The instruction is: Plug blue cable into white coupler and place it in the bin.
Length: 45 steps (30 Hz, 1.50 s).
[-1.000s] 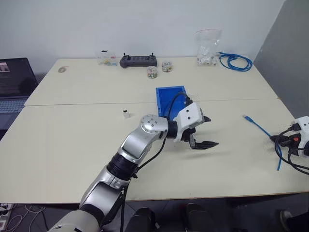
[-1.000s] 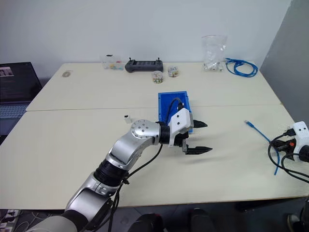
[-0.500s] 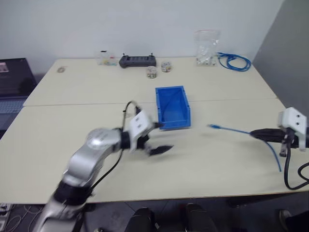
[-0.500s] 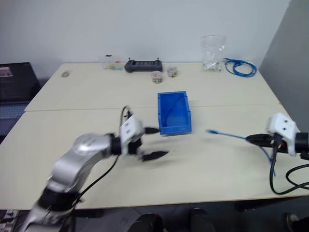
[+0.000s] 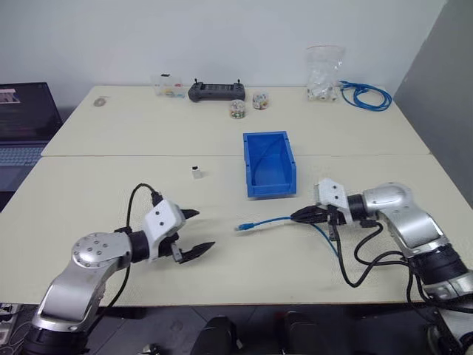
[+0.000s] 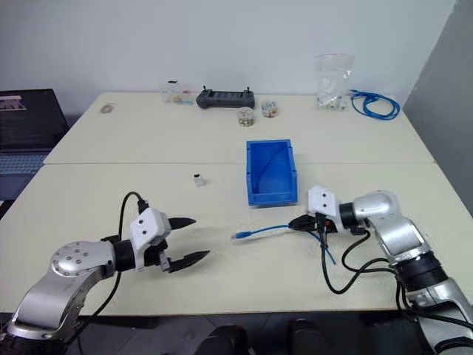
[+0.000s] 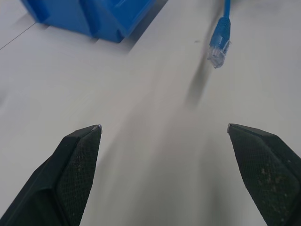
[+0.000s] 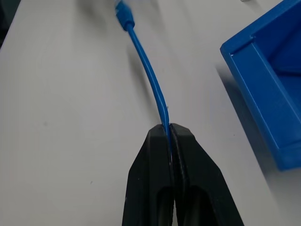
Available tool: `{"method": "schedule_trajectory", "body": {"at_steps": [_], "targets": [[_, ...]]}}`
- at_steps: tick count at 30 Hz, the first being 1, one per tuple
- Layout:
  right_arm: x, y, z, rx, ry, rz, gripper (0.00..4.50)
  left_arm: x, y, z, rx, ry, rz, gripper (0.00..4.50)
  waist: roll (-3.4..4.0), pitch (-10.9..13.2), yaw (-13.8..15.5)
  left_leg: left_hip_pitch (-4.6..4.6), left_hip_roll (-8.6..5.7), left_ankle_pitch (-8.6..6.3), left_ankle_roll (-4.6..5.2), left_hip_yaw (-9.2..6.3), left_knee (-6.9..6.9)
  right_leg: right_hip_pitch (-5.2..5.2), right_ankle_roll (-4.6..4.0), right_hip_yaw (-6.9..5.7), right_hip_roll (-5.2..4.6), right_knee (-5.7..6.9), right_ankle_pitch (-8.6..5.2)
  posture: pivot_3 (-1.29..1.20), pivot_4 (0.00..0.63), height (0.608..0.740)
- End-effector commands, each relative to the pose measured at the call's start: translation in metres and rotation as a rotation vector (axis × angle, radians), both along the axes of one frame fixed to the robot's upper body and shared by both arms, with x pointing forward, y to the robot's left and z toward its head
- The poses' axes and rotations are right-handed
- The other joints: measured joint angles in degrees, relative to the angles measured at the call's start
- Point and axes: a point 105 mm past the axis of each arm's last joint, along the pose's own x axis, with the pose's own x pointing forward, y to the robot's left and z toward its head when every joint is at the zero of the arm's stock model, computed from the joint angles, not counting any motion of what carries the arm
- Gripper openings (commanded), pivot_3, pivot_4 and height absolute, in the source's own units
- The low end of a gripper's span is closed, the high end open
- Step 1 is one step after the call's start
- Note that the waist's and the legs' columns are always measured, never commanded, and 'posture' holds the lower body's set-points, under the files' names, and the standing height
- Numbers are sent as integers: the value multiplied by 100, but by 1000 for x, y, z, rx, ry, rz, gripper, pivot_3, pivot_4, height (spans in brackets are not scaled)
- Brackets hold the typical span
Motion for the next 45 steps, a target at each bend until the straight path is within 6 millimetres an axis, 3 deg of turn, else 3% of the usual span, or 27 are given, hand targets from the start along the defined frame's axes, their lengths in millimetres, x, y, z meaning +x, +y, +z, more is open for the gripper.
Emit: {"method": "schedule_trajectory", "body": {"at_steps": [1, 9, 10, 11, 16, 19, 22, 29, 34, 37, 45], "targets": [[15, 4, 1, -17, -42, -7, 9, 2, 20, 3, 51, -42, 37, 4500, 1, 0, 1, 0, -1, 0, 0, 2, 0, -2, -1, -2, 0, 1, 1, 0, 150, 740], [25, 12, -6, -28, 2, -18, 9, 0, 16, -7, 49, -30, 3, 4500, 2, 1, -27, 2, 2, 0, 1, -1, -3, -4, -6, -8, 3, 4, 2, 0, 150, 740], [25, 13, -6, -26, 6, -19, 459, 0, 13, -7, 44, -32, -3, 4500, 2, 1, -32, 2, 2, 0, 1, -1, -3, -4, -6, -7, 3, 5, 2, 0, 150, 740], [26, 14, -6, -24, 6, -19, 536, 1, 11, -7, 38, -35, -10, 4500, 2, 1, -34, 2, 2, -1, 1, -1, -3, -4, -6, -7, 2, 5, 2, 0, 150, 740], [25, 16, 4, 18, 22, -26, 1817, 4, -4, -7, 25, -47, -50, 4500, 2, 1, -37, 2, 2, -1, 1, -3, -3, -4, -6, -11, 3, 7, 3, 0, 150, 740], [29, 15, 19, 75, 0, -61, 2508, 11, -14, -6, 19, -67, -62, 4500, 3, 1, -41, 2, 1, -1, 1, -2, -3, -5, -6, -12, 3, 8, 3, 0, 150, 740], [13, 10, 39, 136, -5, -49, 3280, 23, -28, -7, 13, -82, -66, 4500, 4, 2, -19, 1, 0, -1, 2, -3, -2, -4, -6, -15, 3, 9, 3, 0, 150, 740], [-31, 7, 42, 162, 78, -55, 3280, 32, -40, -31, 90, -30, -136, 4500, 3, 1, 16, -4, -4, -2, 1, -19, -4, -4, -5, -13, 1, 8, 2, 0, 150, 740], [-46, 7, 42, 206, 111, -115, 3280, 38, -45, -48, 122, 20, -169, 4500, 8, -6, 38, 0, -4, -1, 2, -17, -2, 0, -5, -15, 1, 9, 2, 0, 150, 740], [-54, 7, 39, 214, 129, -137, 3341, 38, -53, -54, 145, 48, -208, 4060, 7, -12, 57, 1, -8, -1, 3, -20, 0, 4, -4, -18, -1, 8, 1, 0, 150, 740], [-61, 6, 39, 222, 139, -170, 3341, 30, -60, -67, 249, 121, -305, 2342, 15, -24, 71, 3, -19, -1, 3, -27, 0, 10, -2, -22, -8, 6, 0, 0, 150, 740]]}}
